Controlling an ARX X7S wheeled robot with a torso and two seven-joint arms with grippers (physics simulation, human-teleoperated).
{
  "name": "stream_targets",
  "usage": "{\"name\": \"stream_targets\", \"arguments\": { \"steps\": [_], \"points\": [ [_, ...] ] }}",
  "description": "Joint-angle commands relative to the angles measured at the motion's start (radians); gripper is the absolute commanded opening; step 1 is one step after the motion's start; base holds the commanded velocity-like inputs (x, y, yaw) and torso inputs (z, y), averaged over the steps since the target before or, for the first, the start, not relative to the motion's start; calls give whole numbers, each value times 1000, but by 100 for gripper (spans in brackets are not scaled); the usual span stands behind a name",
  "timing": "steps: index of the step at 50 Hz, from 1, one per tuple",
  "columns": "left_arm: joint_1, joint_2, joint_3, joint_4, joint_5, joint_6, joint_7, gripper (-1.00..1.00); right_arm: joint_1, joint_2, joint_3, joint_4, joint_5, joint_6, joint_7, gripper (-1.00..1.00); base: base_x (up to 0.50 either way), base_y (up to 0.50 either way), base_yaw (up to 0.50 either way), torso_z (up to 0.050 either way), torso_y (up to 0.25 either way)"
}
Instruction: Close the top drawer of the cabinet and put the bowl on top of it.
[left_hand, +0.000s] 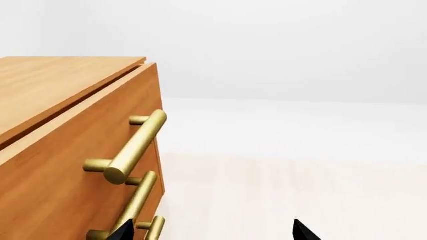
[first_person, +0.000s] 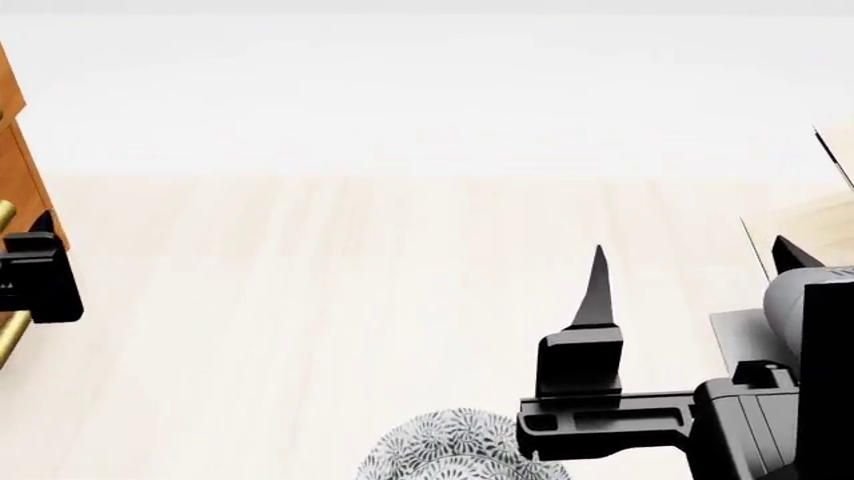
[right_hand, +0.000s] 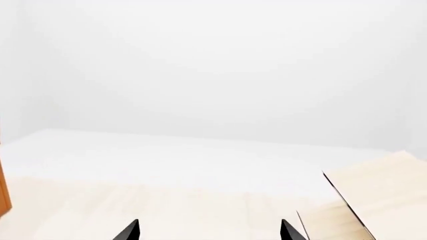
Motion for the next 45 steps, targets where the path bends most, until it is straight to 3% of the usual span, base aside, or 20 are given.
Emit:
{"name": "stream_targets", "arguments": {
  "steps": [1,45],
  "points": [
    [1,0,7,-33,36,25,-5,100,-15,0,6,-1,-19,-1,-17,100,0,0,0,0,0],
    [-65,38,19,-313,218,168,-53,100,-46,11,12,-8,-47,-21,-43,100,0,0,0,0,0]
  ]
}}
